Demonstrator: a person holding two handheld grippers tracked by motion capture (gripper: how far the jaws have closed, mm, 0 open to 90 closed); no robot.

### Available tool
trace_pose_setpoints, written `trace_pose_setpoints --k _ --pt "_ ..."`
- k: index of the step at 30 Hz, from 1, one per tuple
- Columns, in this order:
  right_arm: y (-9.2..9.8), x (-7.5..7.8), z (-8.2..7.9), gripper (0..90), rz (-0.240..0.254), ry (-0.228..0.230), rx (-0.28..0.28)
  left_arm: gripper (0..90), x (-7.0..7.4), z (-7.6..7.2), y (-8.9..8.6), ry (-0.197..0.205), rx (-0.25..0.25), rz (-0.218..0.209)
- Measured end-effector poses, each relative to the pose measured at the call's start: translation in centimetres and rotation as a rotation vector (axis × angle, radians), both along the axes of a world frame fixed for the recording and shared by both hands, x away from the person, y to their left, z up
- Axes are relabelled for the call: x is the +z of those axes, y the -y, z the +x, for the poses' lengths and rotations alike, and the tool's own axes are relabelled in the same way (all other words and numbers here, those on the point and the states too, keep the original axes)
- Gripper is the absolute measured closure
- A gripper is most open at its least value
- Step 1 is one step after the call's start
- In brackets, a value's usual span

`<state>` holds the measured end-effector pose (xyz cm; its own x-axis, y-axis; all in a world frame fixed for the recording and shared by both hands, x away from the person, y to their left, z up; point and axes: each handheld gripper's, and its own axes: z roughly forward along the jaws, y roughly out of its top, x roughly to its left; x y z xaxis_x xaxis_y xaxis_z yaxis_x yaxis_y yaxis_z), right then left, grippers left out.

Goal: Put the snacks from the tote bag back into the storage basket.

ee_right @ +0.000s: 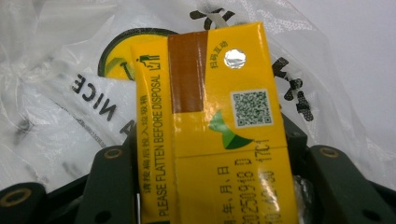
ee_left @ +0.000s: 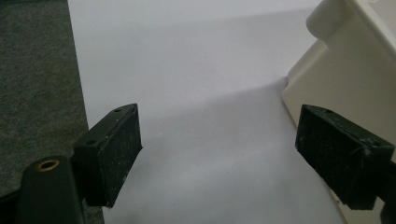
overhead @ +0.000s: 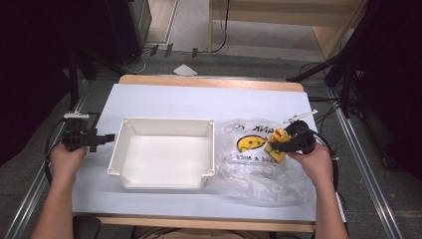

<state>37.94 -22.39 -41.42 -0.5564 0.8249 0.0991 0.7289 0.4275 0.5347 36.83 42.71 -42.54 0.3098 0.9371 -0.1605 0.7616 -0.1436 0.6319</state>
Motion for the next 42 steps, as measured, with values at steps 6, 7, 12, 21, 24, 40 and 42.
trace_pose_setpoints --k 6,7,12,21,24,40,42 --pt "0.0 0.2 0.1 50.1 -0.01 0.001 -0.004 15.4 0.0 0.0 0.0 0.0 0.0 -0.001" --pt "0.0 0.2 0.1 50.2 -0.009 0.0 -0.003 15.4 0.0 0.0 0.0 0.0 0.0 -0.001" --pt "0.0 0.6 0.0 50.6 -0.005 0.017 -0.001 15.4 0.0 0.0 -0.1 0.0 0.002 -0.003" --pt "0.4 1.9 -0.5 50.8 0.0 0.032 -0.022 15.4 0.0 0.0 -0.2 0.0 0.006 -0.006" --pt "0.4 2.3 -0.7 50.9 0.006 0.035 -0.024 15.4 0.0 0.0 -0.3 0.0 0.007 -0.009" --pt "-2.2 4.4 -1.5 51.3 -0.005 0.036 0.031 15.4 0.0 -0.1 -0.4 0.004 0.011 -0.013" --pt "-2.6 4.4 -1.6 51.3 -0.003 0.041 0.043 15.4 0.1 -0.1 -0.4 0.006 0.011 -0.014"
